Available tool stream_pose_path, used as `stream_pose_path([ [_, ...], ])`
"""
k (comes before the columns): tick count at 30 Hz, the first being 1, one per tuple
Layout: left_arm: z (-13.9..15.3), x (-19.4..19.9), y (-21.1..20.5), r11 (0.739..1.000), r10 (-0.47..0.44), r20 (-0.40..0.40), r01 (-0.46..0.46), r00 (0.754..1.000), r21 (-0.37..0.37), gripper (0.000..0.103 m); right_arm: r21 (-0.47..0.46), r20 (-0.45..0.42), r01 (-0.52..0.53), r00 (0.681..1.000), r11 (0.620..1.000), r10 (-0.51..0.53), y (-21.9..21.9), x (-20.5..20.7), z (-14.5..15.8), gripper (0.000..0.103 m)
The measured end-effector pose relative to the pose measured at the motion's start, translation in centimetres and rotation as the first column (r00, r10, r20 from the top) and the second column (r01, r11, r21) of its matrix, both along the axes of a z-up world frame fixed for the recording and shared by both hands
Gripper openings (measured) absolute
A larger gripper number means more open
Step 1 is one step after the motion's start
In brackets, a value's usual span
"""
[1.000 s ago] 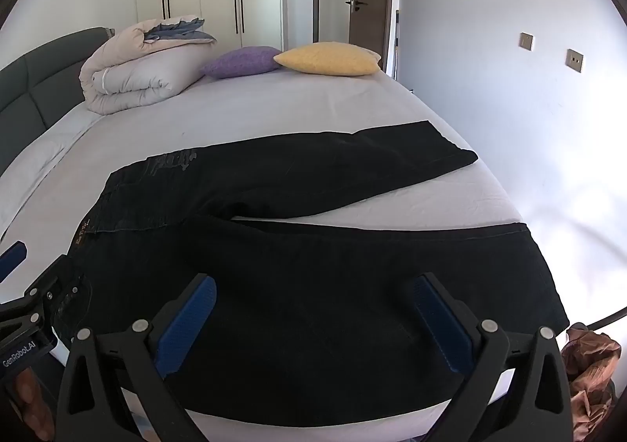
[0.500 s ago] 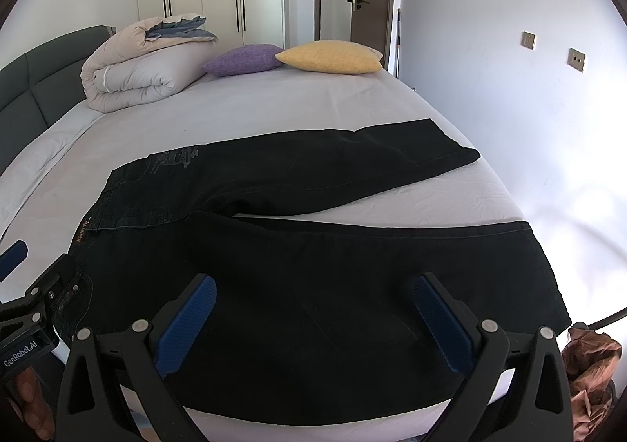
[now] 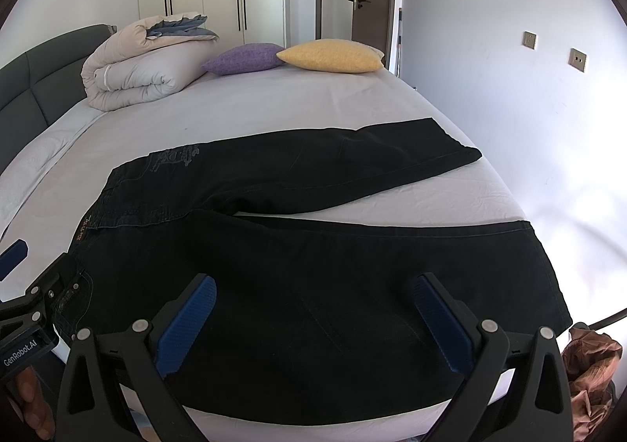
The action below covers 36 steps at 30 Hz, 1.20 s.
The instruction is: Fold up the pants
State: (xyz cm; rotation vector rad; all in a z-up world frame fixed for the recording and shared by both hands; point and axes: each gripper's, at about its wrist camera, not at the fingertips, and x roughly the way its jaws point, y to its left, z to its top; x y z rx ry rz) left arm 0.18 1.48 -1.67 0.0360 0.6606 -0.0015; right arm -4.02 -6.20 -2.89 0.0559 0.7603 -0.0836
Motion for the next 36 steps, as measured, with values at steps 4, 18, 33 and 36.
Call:
stream_pose_path([
  [4,0.0,0.0,0.1,1.000,0.000,-0.001,0.000,1.000,0.002,0.103,0.000,-0.001,-0.001,1.000,1.000,0.001,0.0,0.0,0.0,0.103],
  [18,-0.3,0.0,0.4,1.000,0.002,-0.003,-0.002,1.000,0.000,0.103,0.001,-0.003,-0.001,1.000,1.000,0.001,0.1,0.0,0.0,0.103],
  [33,-1.4,0.1,0.8,1.000,0.017,-0.008,-0.017,1.000,0.017,0.103,0.002,-0.006,-0.002,1.000,1.000,0.002,0.4,0.0,-0.2,0.103],
  [36,-1.5,0.1,0.7,0.999,0.023,-0.005,-0.023,1.000,0.025,0.103,0.002,-0.007,-0.003,1.000,1.000,0.003,0.4,0.0,-0.3,0.103],
])
